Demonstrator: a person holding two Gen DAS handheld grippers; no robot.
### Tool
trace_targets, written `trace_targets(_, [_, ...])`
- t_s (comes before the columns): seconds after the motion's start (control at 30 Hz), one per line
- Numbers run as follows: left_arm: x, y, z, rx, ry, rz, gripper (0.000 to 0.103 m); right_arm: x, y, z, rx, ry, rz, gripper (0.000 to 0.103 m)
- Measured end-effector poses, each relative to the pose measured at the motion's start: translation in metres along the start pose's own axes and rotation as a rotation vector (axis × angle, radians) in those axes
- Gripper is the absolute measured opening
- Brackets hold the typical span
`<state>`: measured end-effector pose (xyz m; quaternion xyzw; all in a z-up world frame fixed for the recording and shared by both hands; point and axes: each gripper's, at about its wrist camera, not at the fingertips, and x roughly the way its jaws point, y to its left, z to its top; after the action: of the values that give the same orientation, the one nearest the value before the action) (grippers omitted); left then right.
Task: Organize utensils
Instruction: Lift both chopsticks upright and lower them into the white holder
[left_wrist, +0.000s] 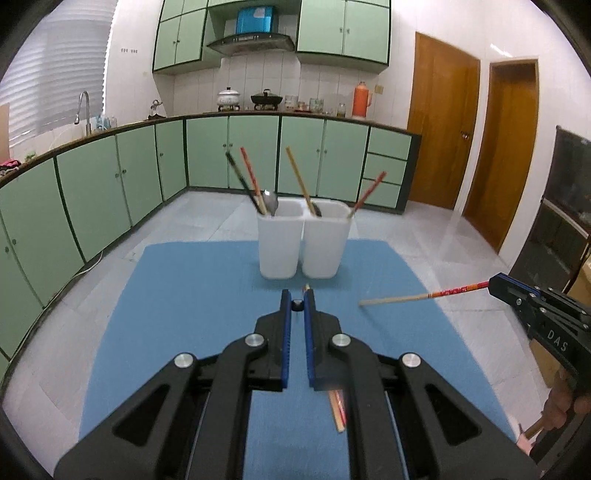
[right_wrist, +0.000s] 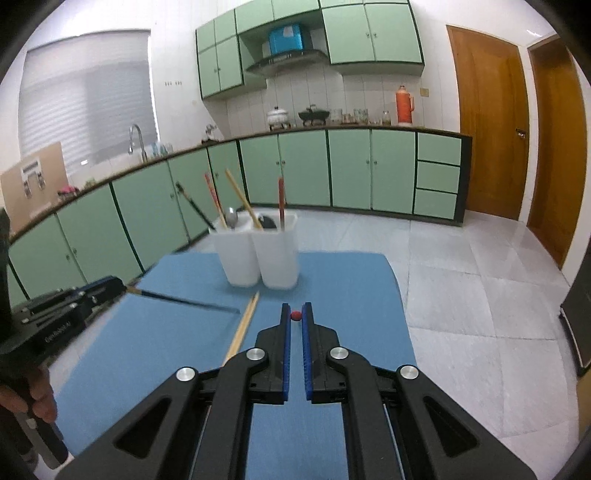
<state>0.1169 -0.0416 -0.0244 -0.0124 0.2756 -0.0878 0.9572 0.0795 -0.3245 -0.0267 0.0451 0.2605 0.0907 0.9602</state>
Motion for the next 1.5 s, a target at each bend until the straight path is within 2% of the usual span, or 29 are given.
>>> trace_targets(0.37, [0.005, 0.000, 0.046, -0.014, -0.044, -0.038, 0.006, 0.011, 0.008, 0.052, -0.001, -0.041, 0.080, 0.006])
trace_targets(0.87, [-0.001, 0.004, 0.087, -0.008, -0.123, -0.061, 0.006, 0.011, 0.021, 0.093, -0.053, -0.103, 0.114, 0.006])
trace_targets(1.27, [-0.009, 0.000, 0.150, -0.003, -0.279, -0.055, 0.006, 0.003, 0.036, 0.147, -0.108, -0.214, 0.130, 0.006])
trace_targets(1.5, [0.005, -0.003, 0.185, -0.027, -0.343, -0.027, 0.006, 0.015, 0.038, 0.182, -0.122, -0.260, 0.114, 0.006])
